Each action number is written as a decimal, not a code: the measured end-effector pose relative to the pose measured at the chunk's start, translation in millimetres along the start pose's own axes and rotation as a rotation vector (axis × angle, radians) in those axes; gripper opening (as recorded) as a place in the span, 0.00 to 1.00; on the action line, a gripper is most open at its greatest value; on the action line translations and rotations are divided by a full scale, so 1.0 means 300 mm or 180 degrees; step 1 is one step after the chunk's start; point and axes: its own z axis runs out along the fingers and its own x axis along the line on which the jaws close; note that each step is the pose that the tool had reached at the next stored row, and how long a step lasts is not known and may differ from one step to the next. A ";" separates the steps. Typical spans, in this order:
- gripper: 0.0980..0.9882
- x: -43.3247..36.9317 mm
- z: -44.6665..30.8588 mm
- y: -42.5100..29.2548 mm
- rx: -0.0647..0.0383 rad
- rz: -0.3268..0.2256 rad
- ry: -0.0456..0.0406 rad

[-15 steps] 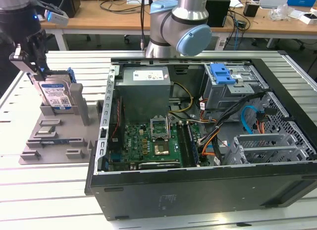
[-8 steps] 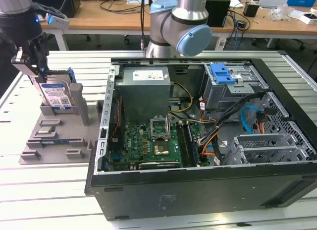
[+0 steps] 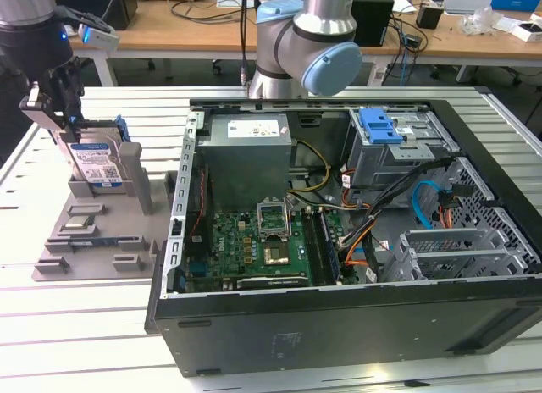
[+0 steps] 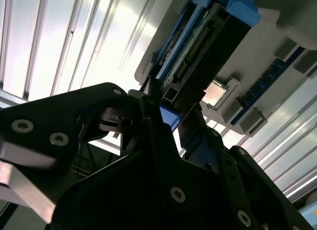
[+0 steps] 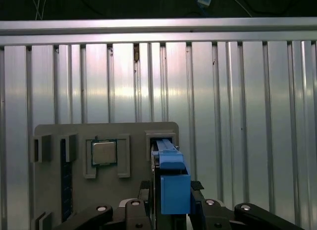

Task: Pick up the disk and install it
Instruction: 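Pick up the disk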

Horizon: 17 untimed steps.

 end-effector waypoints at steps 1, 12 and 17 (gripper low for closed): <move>0.36 0.000 0.000 0.000 0.0000 0.0000 0.0000; 0.36 0.001 0.031 -0.001 0.0000 -0.0007 0.0004; 0.36 0.001 0.032 -0.001 0.0000 -0.0007 0.0004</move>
